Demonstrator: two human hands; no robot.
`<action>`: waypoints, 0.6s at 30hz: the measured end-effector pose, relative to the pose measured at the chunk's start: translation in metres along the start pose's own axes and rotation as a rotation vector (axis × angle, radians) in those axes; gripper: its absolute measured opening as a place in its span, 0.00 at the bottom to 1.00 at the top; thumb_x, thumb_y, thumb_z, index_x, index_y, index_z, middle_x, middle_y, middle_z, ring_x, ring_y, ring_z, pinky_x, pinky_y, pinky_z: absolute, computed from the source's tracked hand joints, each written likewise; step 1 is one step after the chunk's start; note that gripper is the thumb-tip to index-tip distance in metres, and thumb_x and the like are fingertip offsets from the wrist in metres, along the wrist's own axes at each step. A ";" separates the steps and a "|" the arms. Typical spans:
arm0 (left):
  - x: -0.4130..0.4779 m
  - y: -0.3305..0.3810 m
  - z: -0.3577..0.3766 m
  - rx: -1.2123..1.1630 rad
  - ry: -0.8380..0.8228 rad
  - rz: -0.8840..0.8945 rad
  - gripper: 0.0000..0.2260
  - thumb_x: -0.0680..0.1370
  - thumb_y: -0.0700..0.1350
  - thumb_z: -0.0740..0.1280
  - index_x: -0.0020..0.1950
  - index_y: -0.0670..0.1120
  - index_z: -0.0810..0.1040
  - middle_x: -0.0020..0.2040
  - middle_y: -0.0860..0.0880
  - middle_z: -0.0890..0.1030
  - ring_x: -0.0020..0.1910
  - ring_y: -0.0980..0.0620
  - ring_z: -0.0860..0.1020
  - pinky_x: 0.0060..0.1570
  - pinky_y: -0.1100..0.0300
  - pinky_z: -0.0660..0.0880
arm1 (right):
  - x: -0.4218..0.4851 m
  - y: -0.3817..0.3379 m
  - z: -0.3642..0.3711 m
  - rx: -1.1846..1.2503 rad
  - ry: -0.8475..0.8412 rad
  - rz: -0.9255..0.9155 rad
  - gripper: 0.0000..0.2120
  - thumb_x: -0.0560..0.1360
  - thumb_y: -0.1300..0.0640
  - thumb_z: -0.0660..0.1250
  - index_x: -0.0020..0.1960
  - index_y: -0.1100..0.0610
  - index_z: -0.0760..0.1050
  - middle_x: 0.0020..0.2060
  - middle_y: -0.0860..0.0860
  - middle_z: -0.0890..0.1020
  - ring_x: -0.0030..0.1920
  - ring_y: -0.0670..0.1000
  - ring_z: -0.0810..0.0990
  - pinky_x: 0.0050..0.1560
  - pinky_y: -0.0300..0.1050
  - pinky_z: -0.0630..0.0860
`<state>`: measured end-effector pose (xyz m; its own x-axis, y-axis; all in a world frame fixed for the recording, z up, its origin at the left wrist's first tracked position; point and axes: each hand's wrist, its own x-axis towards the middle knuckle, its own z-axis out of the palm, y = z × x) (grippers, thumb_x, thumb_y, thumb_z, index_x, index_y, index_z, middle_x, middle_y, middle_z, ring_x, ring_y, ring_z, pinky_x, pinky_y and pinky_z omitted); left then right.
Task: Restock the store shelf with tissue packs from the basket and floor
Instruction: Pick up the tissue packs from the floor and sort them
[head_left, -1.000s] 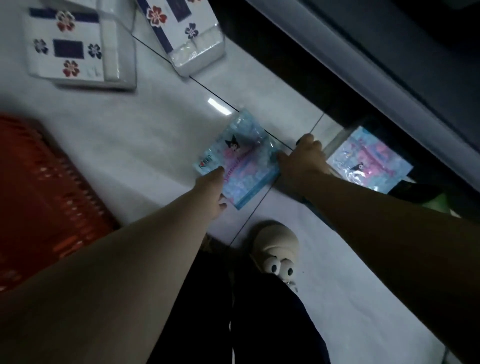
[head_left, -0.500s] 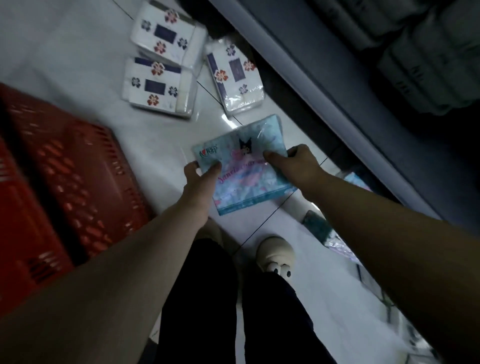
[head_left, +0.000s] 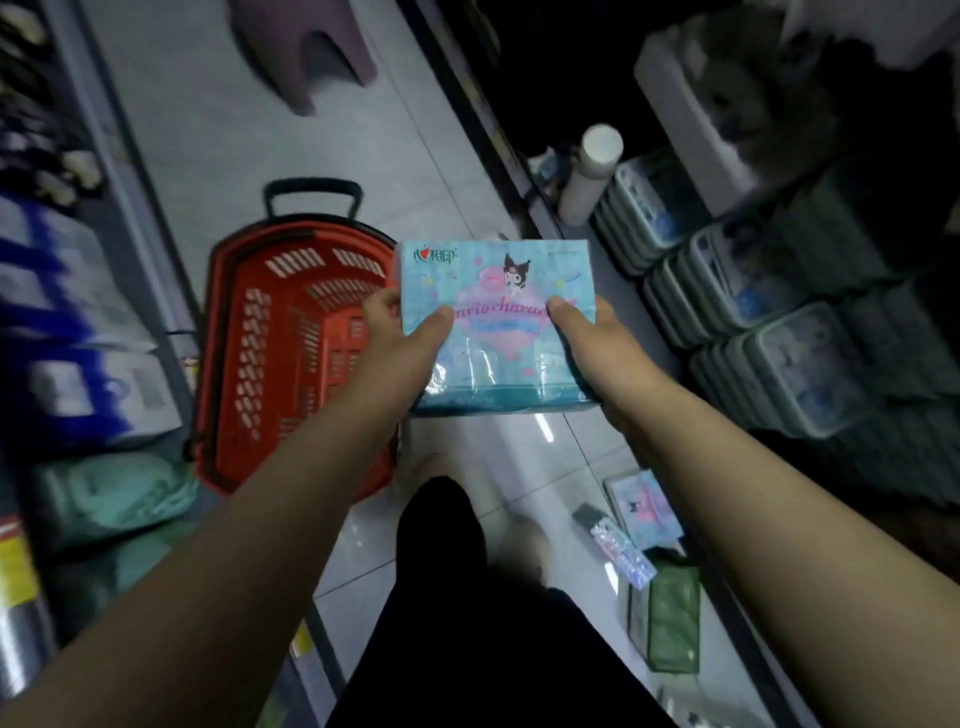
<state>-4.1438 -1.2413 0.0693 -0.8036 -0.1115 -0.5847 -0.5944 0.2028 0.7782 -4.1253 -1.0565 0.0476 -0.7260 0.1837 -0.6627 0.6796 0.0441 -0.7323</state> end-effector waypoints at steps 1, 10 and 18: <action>-0.022 0.018 -0.017 -0.009 0.031 0.031 0.16 0.80 0.47 0.64 0.63 0.51 0.60 0.51 0.54 0.76 0.44 0.59 0.77 0.43 0.64 0.75 | -0.020 -0.023 0.004 -0.026 -0.036 -0.043 0.16 0.80 0.47 0.61 0.65 0.50 0.69 0.49 0.46 0.80 0.40 0.40 0.78 0.26 0.29 0.71; -0.199 0.126 -0.163 -0.196 0.336 0.240 0.17 0.81 0.48 0.63 0.65 0.53 0.58 0.53 0.58 0.75 0.40 0.65 0.78 0.32 0.69 0.75 | -0.185 -0.182 0.077 -0.070 -0.357 -0.401 0.13 0.81 0.49 0.60 0.64 0.49 0.71 0.51 0.46 0.83 0.43 0.42 0.84 0.37 0.35 0.78; -0.302 0.180 -0.276 -0.278 0.597 0.427 0.16 0.81 0.47 0.63 0.64 0.53 0.59 0.53 0.56 0.76 0.45 0.57 0.79 0.39 0.60 0.76 | -0.297 -0.273 0.167 -0.093 -0.547 -0.674 0.06 0.80 0.49 0.62 0.57 0.44 0.72 0.56 0.48 0.82 0.54 0.48 0.82 0.60 0.52 0.77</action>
<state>-4.0170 -1.4397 0.4493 -0.7989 -0.5984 -0.0608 -0.1527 0.1041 0.9828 -4.1127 -1.2869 0.4182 -0.9089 -0.4064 -0.0931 0.0758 0.0584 -0.9954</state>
